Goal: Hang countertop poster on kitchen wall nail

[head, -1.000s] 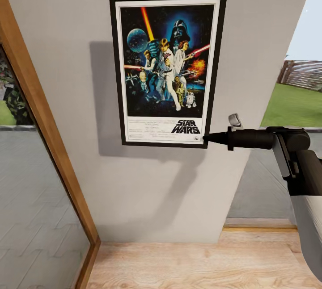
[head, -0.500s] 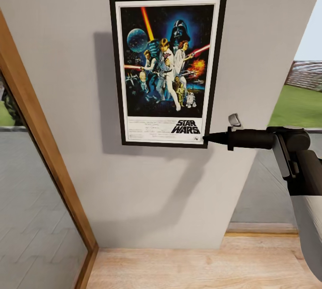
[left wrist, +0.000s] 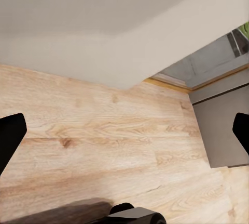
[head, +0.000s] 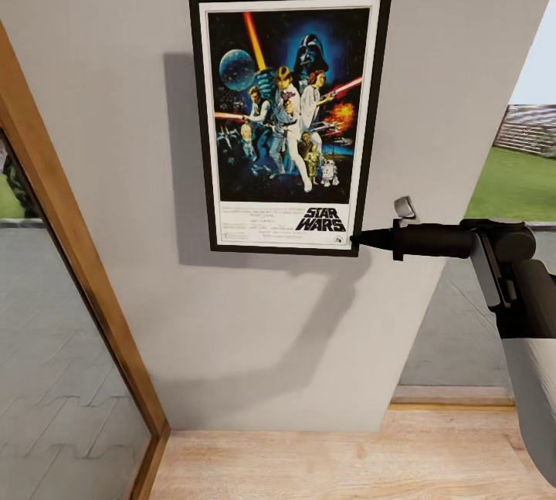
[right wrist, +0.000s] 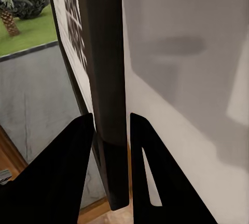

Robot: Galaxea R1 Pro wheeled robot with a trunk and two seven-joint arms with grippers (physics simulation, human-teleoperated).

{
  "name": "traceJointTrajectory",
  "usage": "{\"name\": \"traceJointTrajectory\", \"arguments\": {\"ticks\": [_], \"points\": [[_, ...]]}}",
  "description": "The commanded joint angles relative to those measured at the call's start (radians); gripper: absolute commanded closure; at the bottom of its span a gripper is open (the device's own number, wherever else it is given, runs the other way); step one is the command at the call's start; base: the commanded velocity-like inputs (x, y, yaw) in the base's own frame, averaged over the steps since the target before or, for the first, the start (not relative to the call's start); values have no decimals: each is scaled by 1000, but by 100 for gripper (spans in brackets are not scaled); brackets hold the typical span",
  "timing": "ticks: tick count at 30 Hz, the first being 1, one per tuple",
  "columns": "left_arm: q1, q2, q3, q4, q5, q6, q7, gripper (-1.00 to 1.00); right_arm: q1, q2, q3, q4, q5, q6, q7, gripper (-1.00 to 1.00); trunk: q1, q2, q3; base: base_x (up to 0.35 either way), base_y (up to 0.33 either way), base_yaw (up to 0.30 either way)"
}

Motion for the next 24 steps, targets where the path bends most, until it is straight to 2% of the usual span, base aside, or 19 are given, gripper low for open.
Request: {"name": "traceJointTrajectory", "arguments": {"ticks": [1, 5, 12, 24], "points": [[-1, 0, 4, 1, -3, -5, -3, -100, -1, 0, 1, 0, -5, 9, 1, 100, 1, -2, -2, 0, 0, 0], [-1, 0, 4, 1, -3, -5, -3, -100, -1, 0, 1, 0, -5, 9, 1, 100, 1, -2, -2, 46, 0, 0], [-1, 0, 4, 1, -3, -5, -3, -100, -1, 0, 1, 0, -5, 9, 1, 100, 1, -2, -2, 179, 0, 0], [-1, 0, 4, 1, -3, -5, -3, -100, -1, 0, 1, 0, -5, 9, 1, 100, 1, -2, -2, 15, 0, 0]]}}
